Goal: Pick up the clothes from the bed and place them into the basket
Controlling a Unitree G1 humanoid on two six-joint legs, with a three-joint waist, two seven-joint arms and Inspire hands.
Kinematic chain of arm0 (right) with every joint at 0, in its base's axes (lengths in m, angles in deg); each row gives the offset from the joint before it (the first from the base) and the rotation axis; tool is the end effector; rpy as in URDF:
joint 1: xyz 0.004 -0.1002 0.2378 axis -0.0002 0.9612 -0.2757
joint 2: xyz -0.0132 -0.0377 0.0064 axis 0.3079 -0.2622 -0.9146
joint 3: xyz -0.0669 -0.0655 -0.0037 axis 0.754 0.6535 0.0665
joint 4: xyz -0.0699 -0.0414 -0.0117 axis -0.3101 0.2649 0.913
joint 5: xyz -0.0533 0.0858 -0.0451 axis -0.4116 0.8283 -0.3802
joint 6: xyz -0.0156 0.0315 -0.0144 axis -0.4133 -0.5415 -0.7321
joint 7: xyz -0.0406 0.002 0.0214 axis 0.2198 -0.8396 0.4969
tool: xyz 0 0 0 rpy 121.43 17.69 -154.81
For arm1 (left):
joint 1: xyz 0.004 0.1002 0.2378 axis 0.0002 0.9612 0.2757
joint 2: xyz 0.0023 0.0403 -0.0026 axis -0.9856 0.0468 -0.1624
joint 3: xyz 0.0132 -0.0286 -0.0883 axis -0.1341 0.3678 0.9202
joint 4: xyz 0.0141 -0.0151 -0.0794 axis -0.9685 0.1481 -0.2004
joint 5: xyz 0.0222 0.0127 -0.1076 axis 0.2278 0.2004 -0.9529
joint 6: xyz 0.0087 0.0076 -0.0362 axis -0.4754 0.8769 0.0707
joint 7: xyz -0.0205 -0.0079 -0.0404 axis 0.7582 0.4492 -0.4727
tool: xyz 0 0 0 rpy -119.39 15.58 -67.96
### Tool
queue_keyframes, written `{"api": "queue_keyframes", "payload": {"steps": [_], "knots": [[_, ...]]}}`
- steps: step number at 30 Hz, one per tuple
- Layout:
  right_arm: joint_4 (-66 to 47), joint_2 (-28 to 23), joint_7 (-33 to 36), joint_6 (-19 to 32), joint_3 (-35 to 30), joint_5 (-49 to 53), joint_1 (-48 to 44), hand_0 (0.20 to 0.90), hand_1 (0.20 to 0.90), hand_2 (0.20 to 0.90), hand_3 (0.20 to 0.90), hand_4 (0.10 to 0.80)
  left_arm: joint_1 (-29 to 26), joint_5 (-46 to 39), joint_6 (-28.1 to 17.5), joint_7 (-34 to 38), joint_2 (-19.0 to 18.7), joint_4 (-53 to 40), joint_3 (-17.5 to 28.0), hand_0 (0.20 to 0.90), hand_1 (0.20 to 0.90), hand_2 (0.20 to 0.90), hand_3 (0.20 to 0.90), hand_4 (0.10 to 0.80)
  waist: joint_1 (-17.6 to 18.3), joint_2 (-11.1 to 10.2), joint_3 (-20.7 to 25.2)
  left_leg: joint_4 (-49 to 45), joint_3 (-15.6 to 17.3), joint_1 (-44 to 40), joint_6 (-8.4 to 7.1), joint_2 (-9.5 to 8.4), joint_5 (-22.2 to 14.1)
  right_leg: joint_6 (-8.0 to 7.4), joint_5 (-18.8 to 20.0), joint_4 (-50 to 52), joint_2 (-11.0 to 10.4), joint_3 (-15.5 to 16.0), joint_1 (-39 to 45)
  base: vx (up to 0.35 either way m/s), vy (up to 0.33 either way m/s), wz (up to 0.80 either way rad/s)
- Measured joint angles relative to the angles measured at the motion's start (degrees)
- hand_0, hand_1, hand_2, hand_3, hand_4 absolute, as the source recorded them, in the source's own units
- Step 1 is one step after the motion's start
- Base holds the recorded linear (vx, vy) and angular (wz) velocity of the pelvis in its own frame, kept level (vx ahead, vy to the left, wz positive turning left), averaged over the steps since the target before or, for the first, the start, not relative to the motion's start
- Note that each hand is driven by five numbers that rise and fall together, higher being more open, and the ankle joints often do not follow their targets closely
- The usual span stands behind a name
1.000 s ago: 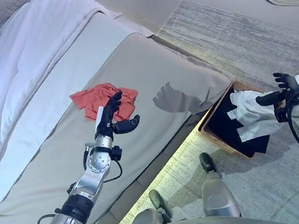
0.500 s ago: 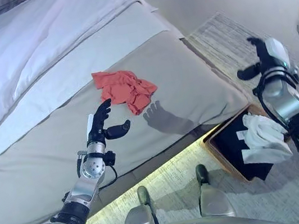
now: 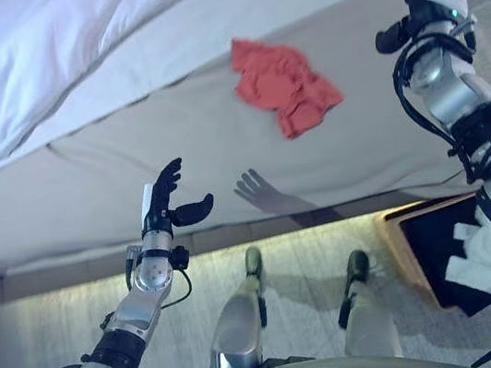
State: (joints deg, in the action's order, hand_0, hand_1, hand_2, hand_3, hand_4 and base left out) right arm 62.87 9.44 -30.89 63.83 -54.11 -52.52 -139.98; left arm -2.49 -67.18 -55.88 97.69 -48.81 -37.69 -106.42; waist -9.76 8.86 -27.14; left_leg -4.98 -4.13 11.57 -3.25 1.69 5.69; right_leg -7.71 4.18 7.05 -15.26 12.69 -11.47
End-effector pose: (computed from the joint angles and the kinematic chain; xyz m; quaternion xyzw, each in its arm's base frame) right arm 0.3569 -0.2463 0.2432 -0.5281 -0.0716 -0.2634 0.8042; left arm 0.2392 0.1784 0.0361 0.1656 -0.0051 0.0239 0.9859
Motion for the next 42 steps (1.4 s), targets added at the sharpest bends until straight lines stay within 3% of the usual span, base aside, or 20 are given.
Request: {"api": "queue_keyframes", "payload": {"steps": [2, 7, 13, 24, 25, 27, 28, 33, 39, 42], "knots": [[1.2, 0.4, 0.1, -1.1, 0.8, 0.0, -1.7, 0.900, 0.900, 0.900, 0.900, 0.800, -1.3, 0.0, -1.1, 0.8, 0.0, -0.2, -0.1, 0.900, 0.900, 0.900, 0.900, 0.800, -1.0, 0.1, -2.6, -2.2, -0.8, 3.2, 0.22, -1.25, -0.1, 0.47, -2.3, 5.7, -1.8, 0.3, -4.2, -0.025, 0.012, 0.40], [3.1, 2.0, 0.6, -4.0, 0.9, 0.0, -2.2, 0.900, 0.900, 0.900, 0.900, 0.800, -1.8, -0.1, -2.6, 3.2, -0.4, -2.7, -0.4, 0.900, 0.900, 0.900, 0.900, 0.800, -4.5, -0.5, -3.5, -8.3, -2.8, 13.2, 0.98, -3.80, -0.9, 1.29, -5.9, 16.0, -5.2, 0.4, -14.6, 0.039, -0.004, 0.36], [3.5, 5.1, 2.0, -6.8, 1.9, -0.1, -3.8, 0.900, 0.900, 0.900, 0.900, 0.800, -1.0, -1.3, -6.1, 5.2, -1.6, -7.5, -0.9, 0.900, 0.900, 0.900, 0.900, 0.800, -7.5, -1.5, -4.3, -19.2, -5.0, 23.4, 1.24, -4.06, -4.7, 3.03, -9.9, 25.3, -5.8, 0.8, -22.6, 0.082, -0.046, 0.18], [14.3, 4.7, 2.5, -8.9, 4.5, 0.0, -14.0, 0.900, 0.900, 0.900, 0.900, 0.800, 0.7, -1.6, -10.2, 8.5, -4.7, -15.3, -1.8, 0.900, 0.900, 0.900, 0.900, 0.800, -7.1, -1.5, -4.3, -33.1, -6.6, 38.4, 1.64, -4.85, -8.5, 3.62, -12.8, 36.7, -6.0, -1.2, -36.0, 0.013, -0.028, 0.02], [15.2, 4.5, 2.1, -9.1, 4.8, 0.0, -15.0, 0.733, 0.733, 0.733, 0.705, 0.605, 1.3, -1.9, -10.4, 8.7, -5.7, -15.5, -1.7, 0.900, 0.900, 0.900, 0.900, 0.800, -7.3, -1.5, -4.3, -33.9, -7.0, 39.7, 1.53, -4.88, -8.6, 3.63, -12.9, 37.5, -6.0, -1.2, -37.0, 0.018, -0.050, 0.06], [16.3, 4.3, 1.1, -9.5, 5.9, 0.0, -16.2, 0.526, 0.526, 0.526, 0.464, 0.364, 2.8, -2.7, -11.1, 8.6, -6.5, -15.8, -1.4, 0.900, 0.900, 0.900, 0.900, 0.800, -7.5, -1.5, -4.3, -34.8, -7.3, 40.6, 1.16, -4.86, -8.8, 3.75, -13.0, 38.4, -6.0, -1.2, -37.9, 0.019, -0.052, 0.06], [16.5, 3.8, 0.6, -9.7, 5.9, 0.0, -16.6, 0.300, 0.300, 0.300, 0.200, 0.100, 3.5, -2.9, -11.2, 8.6, -6.8, -15.9, -1.3, 0.900, 0.900, 0.900, 0.900, 0.800, -7.7, -1.5, -4.3, -35.1, -7.3, 41.0, 1.06, -4.86, -8.9, 3.87, -13.1, 38.8, -6.0, -1.3, -38.4, 0.025, -0.044, 0.04], [17.4, 2.2, -1.8, -11.5, 8.1, -0.1, -18.6, 0.300, 0.300, 0.300, 0.200, 0.100, 7.5, -4.0, -11.3, 8.1, -7.2, -15.9, 0.2, 0.900, 0.900, 0.900, 0.900, 0.800, -8.0, -1.5, -4.3, -35.7, -7.6, 41.5, 1.04, -4.86, -8.9, 4.08, -13.3, 38.8, -6.0, -1.4, -38.6, 0.004, -0.006, 0.00], [18.3, 1.9, -2.7, -12.7, 7.9, 1.8, -18.4, 0.300, 0.300, 0.300, 0.200, 0.100, 7.2, -3.9, -11.3, 7.4, -7.5, -16.4, 0.2, 0.900, 0.900, 0.900, 0.900, 0.800, -7.8, -1.5, -4.3, -35.8, -6.7, 40.3, 1.08, -4.94, -8.9, 4.10, -13.3, 37.9, -5.7, -2.4, -37.3, 0.016, 0.001, -0.04], [18.4, 2.0, -2.7, -12.2, 7.9, 2.4, -16.2, 0.300, 0.300, 0.300, 0.200, 0.100, 6.9, -4.0, -11.3, 6.9, -7.6, -16.4, 0.2, 0.900, 0.900, 0.900, 0.900, 0.800, -7.8, -1.6, -4.4, -35.7, -6.0, 37.4, 2.00, -4.86, -9.2, 4.38, -13.1, 37.0, -5.7, -2.6, -34.2, 0.028, -0.004, -0.06]]}}
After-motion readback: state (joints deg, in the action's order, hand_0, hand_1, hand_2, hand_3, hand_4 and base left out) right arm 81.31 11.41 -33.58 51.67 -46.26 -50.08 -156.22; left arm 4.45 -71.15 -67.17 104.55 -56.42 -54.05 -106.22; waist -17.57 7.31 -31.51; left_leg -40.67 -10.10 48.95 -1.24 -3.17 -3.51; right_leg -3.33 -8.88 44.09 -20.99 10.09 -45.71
